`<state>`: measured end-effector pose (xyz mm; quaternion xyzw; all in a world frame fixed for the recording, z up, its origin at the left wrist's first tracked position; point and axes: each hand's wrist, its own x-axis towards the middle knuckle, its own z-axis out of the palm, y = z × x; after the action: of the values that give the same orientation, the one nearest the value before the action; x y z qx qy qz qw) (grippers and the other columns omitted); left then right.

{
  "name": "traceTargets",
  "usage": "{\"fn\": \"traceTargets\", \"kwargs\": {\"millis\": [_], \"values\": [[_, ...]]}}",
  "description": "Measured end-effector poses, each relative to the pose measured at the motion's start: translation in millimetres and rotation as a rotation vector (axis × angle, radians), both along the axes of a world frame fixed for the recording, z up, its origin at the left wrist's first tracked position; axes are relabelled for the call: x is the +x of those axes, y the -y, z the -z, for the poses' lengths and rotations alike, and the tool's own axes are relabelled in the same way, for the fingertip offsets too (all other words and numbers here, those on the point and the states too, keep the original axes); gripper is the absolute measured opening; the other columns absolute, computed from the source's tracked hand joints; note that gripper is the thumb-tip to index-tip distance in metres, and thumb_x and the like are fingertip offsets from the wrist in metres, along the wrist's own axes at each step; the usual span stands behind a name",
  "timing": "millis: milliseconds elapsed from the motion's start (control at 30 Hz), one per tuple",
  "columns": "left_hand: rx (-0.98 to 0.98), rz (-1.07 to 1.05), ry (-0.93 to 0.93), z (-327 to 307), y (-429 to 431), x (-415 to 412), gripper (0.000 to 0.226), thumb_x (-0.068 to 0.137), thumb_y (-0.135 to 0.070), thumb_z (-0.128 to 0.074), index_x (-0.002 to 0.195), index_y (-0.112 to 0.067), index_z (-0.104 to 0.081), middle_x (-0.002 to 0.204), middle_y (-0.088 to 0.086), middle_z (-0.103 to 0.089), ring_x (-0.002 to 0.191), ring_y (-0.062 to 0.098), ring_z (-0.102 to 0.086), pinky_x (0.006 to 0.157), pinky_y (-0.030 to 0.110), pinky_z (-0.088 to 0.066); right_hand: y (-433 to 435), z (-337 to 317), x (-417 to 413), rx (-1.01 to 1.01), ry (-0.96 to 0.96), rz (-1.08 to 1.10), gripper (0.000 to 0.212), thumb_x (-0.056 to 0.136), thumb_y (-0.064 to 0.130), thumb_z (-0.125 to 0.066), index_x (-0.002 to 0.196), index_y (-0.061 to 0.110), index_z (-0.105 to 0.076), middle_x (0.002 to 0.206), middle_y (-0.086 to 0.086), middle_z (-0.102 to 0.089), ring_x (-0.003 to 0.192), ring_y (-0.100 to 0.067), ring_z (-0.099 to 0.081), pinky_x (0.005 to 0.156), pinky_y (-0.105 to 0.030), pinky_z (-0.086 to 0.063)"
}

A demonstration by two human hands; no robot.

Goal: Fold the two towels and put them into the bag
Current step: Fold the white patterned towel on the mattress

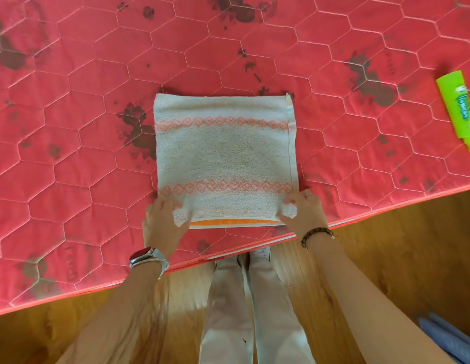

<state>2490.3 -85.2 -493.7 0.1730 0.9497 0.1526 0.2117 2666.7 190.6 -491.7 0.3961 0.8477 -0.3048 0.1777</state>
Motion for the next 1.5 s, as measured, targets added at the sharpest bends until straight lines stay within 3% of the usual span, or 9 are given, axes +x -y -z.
{"fn": "traceTargets", "kwargs": {"millis": [100, 367, 600, 800, 1000, 1100, 1200, 1367, 1500], "values": [[0.0, 0.214, -0.035, 3.1, -4.0, 2.5, 0.032, 0.075, -0.028, -0.082, 0.1, -0.019, -0.063, 0.108, 0.002, -0.062, 0.105, 0.03, -0.057, 0.086, 0.048, -0.048, 5.6, 4.9, -2.5, 0.112, 0.017, -0.222, 0.026, 0.071, 0.037, -0.074, 0.089, 0.029, -0.058, 0.107, 0.004, -0.057, 0.105, -0.025, -0.048, 0.09, -0.037, -0.043], [0.083, 0.541, -0.066, 8.5, -36.2, 14.6, 0.039, 0.063, -0.013, -0.086, 0.097, -0.018, -0.067, 0.096, 0.0, -0.064, 0.088, 0.027, -0.061, 0.071, 0.039, -0.047, 13.6, 5.9, 2.0, 0.16, -0.08, -0.223, 0.011, 0.08, 0.033, -0.056, 0.088, 0.027, -0.06, 0.1, 0.002, -0.06, 0.095, -0.026, -0.05, 0.083, -0.034, -0.043], [0.24, 0.482, -0.004, 9.6, -52.3, 14.3, 0.029, 0.068, 0.006, -0.075, 0.081, -0.018, -0.064, 0.087, -0.005, -0.059, 0.084, 0.018, -0.056, 0.074, 0.029, -0.04, 2.1, -8.0, -2.6, -0.073, -0.173, 0.226, 0.017, 0.08, 0.002, -0.068, 0.088, 0.016, -0.068, 0.095, -0.004, -0.061, 0.072, 0.001, -0.052, 0.067, -0.003, -0.041], [0.455, 0.455, 0.109, -9.7, -37.0, 14.5, 0.009, 0.074, -0.009, -0.063, 0.075, -0.016, -0.067, 0.08, -0.009, -0.058, 0.083, 0.011, -0.05, 0.087, 0.016, -0.035, -5.3, -30.8, 5.0, -0.062, -0.283, 0.279, 0.018, 0.077, -0.001, -0.069, 0.079, 0.017, -0.067, 0.08, 0.001, -0.063, 0.068, -0.003, -0.055, 0.063, -0.006, -0.041], [0.284, 0.452, 0.201, 12.1, -19.6, 28.8, 0.015, 0.073, -0.01, -0.072, 0.082, -0.021, -0.073, 0.085, -0.011, -0.064, 0.084, 0.014, -0.058, 0.079, 0.038, -0.05, 8.2, -13.1, 15.1, -0.117, -0.156, 0.197, 0.019, 0.08, -0.002, -0.067, 0.086, 0.016, -0.066, 0.088, 0.002, -0.059, 0.071, 0.003, -0.049, 0.068, -0.007, -0.041], [0.248, 0.399, 0.172, 13.6, -20.8, 28.9, 0.011, 0.081, -0.034, -0.064, 0.079, -0.027, -0.072, 0.081, -0.016, -0.065, 0.074, 0.007, -0.057, 0.071, 0.034, -0.049, 6.0, -5.6, 14.0, -0.114, -0.099, 0.199, 0.016, 0.081, 0.004, -0.067, 0.09, 0.016, -0.067, 0.096, -0.004, -0.06, 0.081, -0.01, -0.052, 0.072, -0.017, -0.039], [0.245, 0.336, 0.061, 10.5, -23.4, 23.6, 0.008, 0.088, -0.023, -0.068, 0.081, -0.02, -0.07, 0.075, -0.011, -0.064, 0.063, 0.008, -0.055, 0.061, 0.032, -0.051, 6.1, -7.6, 6.9, 0.017, -0.071, 0.19, 0.015, 0.081, 0.009, -0.067, 0.094, 0.017, -0.068, 0.101, -0.003, -0.059, 0.099, -0.019, -0.047, 0.078, -0.027, -0.039], [0.253, 0.228, -0.148, 14.4, -40.9, 0.1, 0.015, 0.088, -0.007, -0.058, 0.101, -0.011, -0.065, 0.1, 0.006, -0.061, 0.09, 0.029, -0.057, 0.08, 0.042, -0.049, 13.0, -8.0, -35.8, 0.22, -0.277, 0.043, 0.022, 0.081, 0.0, -0.062, 0.098, 0.013, -0.069, 0.11, -0.01, -0.061, 0.107, -0.031, -0.051, 0.088, -0.046, -0.049], [0.32, 0.296, -0.185, 19.5, -75.7, -24.1, 0.043, 0.09, 0.001, -0.056, 0.133, -0.004, -0.055, 0.143, 0.013, -0.05, 0.133, 0.028, -0.044, 0.113, 0.045, -0.036, 19.7, 8.3, -89.4, 0.213, -0.401, -0.131, 0.039, 0.086, -0.001, -0.054, 0.122, 0.01, -0.061, 0.137, -0.013, -0.053, 0.127, -0.031, -0.047, 0.109, -0.04, -0.04]]}}
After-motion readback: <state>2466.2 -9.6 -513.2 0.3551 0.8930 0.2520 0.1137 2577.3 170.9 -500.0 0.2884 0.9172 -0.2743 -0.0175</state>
